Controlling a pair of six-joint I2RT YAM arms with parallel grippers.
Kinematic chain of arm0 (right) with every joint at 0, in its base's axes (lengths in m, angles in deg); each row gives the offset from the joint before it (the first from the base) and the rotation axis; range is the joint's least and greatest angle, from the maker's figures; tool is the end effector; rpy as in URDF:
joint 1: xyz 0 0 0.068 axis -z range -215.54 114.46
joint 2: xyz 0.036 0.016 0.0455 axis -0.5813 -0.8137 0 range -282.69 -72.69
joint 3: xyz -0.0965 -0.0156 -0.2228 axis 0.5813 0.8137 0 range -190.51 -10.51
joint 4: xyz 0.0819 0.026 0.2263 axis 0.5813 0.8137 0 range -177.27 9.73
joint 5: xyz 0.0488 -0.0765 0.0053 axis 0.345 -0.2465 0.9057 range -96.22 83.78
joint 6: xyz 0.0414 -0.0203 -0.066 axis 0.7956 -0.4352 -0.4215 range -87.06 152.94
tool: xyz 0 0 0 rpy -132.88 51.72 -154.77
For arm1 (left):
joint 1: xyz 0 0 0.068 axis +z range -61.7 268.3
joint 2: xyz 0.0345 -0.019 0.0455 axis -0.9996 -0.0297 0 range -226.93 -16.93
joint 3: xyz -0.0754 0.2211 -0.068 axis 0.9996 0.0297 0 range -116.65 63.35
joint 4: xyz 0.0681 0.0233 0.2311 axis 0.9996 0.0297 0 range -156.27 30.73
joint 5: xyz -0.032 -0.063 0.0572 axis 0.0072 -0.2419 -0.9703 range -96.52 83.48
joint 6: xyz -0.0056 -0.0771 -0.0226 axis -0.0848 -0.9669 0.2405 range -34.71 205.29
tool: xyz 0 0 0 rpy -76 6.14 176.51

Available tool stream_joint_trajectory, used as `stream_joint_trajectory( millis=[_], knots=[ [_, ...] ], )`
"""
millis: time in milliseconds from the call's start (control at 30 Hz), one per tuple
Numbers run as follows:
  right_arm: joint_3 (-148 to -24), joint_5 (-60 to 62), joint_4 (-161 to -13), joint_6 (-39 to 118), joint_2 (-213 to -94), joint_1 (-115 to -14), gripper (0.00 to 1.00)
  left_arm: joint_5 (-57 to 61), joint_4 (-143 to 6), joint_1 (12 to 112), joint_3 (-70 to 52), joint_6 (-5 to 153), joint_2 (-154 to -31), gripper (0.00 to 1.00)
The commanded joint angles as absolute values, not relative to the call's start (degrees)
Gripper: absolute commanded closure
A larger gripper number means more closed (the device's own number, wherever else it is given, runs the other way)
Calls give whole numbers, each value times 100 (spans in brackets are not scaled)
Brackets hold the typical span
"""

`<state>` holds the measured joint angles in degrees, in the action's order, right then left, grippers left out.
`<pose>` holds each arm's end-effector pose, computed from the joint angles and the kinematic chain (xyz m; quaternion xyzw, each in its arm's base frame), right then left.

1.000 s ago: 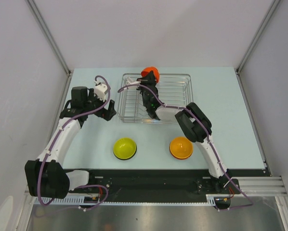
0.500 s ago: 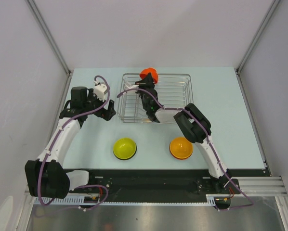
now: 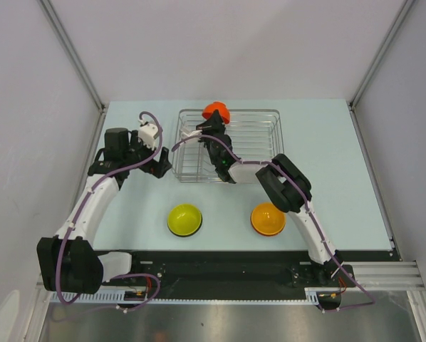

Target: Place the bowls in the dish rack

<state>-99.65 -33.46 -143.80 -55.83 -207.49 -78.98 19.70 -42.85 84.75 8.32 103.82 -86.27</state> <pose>0.3976 0.3327 0.1863 -0.4924 0.4167 -0.4272 0.6335 0.2752 -0.0478 0.2510 0.2654 0.8391 -0.1460 0.4518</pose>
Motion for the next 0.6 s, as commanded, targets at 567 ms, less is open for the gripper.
stream_joint_trajectory(
  millis=[567],
  knots=[
    [-9805,-2485,-14615,-5934,-20813,-8072,91,2222,-4579,8540,956,10296,-8706,0]
  ],
)
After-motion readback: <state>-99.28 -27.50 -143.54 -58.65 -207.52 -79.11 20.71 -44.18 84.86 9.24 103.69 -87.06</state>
